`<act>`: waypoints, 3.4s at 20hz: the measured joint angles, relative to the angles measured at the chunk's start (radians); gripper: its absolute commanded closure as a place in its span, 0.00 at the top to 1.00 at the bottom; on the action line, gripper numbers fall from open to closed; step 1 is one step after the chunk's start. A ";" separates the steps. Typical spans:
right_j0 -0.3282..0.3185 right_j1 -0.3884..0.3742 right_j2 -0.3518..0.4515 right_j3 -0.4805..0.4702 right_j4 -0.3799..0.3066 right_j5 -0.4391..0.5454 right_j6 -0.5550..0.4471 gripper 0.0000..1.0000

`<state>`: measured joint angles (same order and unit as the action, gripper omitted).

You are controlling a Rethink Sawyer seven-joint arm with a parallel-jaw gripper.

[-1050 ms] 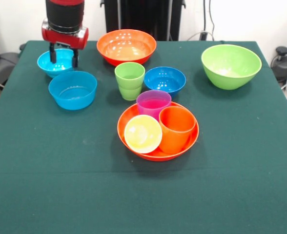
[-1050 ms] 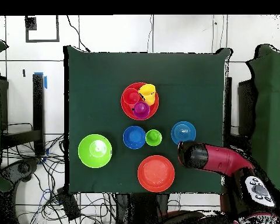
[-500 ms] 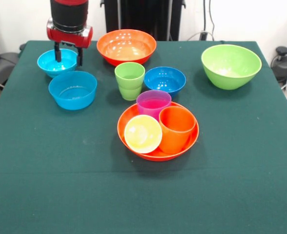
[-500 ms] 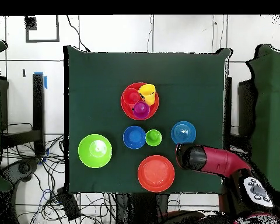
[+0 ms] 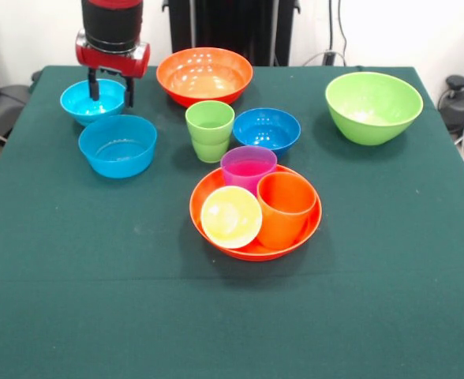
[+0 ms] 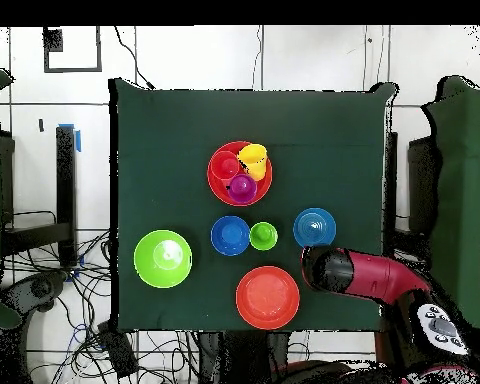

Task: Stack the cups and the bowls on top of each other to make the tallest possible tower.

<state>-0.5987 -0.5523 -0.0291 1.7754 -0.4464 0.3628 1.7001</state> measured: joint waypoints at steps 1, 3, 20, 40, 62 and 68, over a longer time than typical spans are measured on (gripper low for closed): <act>0.000 0.000 0.000 0.000 0.000 0.000 0.000 1.00; -0.001 0.001 0.000 0.000 0.000 0.000 0.000 1.00; -0.084 0.023 0.055 0.018 0.000 0.000 0.000 1.00; -0.092 0.052 0.081 0.057 0.000 0.000 0.000 1.00; -0.061 0.049 0.054 0.055 0.001 0.000 0.000 0.00; -0.061 0.047 0.051 0.051 0.001 0.000 0.000 0.00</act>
<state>-0.6595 -0.5053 0.0224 1.8262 -0.4458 0.3626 1.7001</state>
